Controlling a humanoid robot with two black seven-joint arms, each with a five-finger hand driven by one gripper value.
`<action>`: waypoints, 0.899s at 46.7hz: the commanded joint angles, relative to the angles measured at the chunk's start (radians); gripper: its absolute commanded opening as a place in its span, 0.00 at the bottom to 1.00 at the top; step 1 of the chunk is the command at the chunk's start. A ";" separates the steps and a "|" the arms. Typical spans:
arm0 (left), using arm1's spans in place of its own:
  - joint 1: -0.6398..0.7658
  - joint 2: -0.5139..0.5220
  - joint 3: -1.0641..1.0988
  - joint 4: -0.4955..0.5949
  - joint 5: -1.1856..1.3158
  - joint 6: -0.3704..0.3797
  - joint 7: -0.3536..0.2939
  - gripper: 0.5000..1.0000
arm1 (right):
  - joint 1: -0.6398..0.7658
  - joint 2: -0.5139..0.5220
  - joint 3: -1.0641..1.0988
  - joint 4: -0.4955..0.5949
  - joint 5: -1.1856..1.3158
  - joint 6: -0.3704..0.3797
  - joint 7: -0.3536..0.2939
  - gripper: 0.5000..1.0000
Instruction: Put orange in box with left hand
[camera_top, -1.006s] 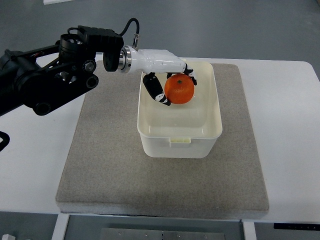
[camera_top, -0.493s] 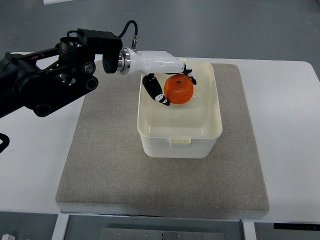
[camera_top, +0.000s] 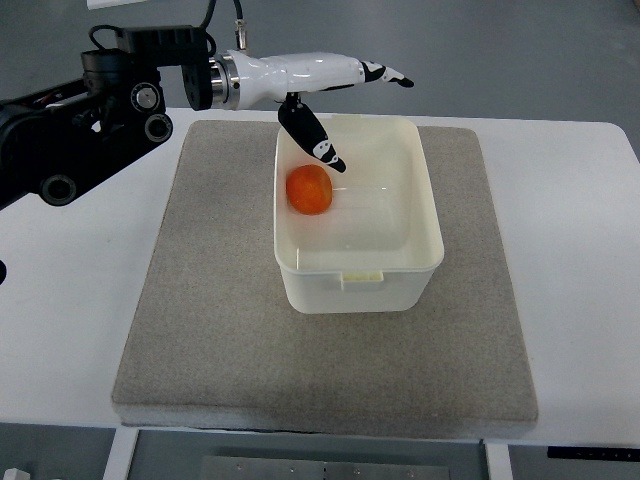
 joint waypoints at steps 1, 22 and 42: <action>0.013 0.009 -0.005 0.003 -0.085 0.028 0.000 0.98 | 0.000 0.000 0.000 0.000 0.000 0.000 0.000 0.86; 0.229 0.015 -0.157 0.108 -0.566 0.203 -0.002 0.99 | 0.000 0.000 0.000 0.000 0.000 0.000 0.000 0.86; 0.262 0.015 -0.161 0.358 -0.967 0.018 0.005 0.99 | 0.000 0.000 0.000 0.000 0.000 0.000 -0.002 0.86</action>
